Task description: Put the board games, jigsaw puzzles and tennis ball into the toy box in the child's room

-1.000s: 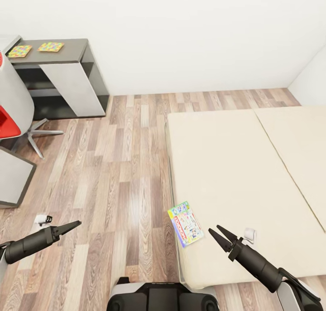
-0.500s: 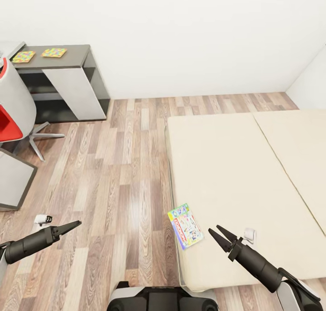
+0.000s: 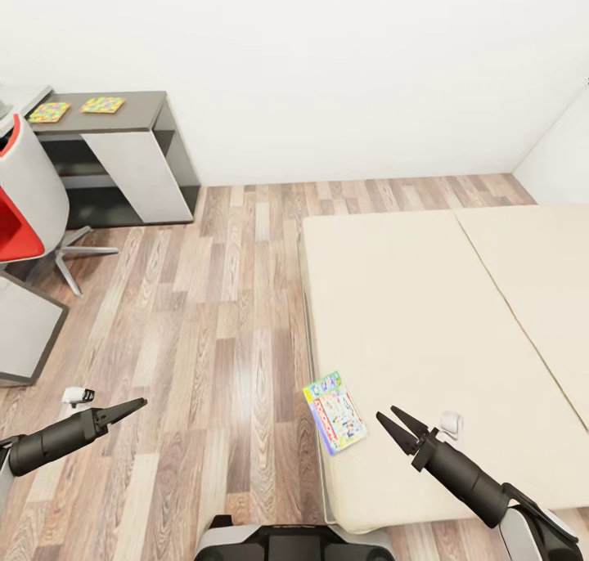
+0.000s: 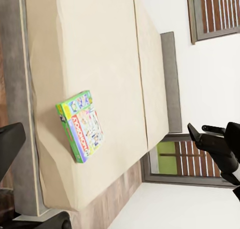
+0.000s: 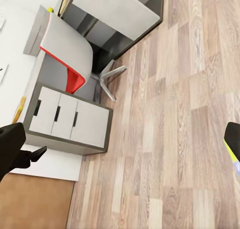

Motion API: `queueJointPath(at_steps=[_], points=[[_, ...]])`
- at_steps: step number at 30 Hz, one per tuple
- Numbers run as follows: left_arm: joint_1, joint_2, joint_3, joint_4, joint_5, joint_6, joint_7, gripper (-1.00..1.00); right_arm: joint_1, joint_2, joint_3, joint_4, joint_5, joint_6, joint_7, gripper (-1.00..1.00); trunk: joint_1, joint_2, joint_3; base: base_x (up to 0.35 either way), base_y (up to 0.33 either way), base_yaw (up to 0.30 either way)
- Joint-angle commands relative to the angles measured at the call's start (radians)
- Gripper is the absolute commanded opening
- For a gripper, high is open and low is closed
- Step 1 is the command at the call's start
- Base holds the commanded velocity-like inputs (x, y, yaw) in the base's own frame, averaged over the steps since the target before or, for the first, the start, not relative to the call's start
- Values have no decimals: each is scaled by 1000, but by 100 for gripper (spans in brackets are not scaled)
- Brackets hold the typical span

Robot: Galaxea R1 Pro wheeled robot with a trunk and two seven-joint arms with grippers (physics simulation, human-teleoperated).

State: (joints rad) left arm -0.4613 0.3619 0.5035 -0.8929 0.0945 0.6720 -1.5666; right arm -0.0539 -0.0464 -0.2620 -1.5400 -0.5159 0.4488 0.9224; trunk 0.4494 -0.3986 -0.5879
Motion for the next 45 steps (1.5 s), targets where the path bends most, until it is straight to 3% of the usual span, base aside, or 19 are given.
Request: queueJointPath(at_steps=[1, 45], points=[[0, 0, 0, 0, -1, 11, -4, 100, 0, 0, -1, 0, -7, 8, 1, 100, 1, -1, 1, 0, 0, 0], [-1, -1, -1, 0, -2, 9, -4, 100, 0, -4, -3, 0, -7, 7, 3, 100, 1, -1, 73, 0, 0, 0]])
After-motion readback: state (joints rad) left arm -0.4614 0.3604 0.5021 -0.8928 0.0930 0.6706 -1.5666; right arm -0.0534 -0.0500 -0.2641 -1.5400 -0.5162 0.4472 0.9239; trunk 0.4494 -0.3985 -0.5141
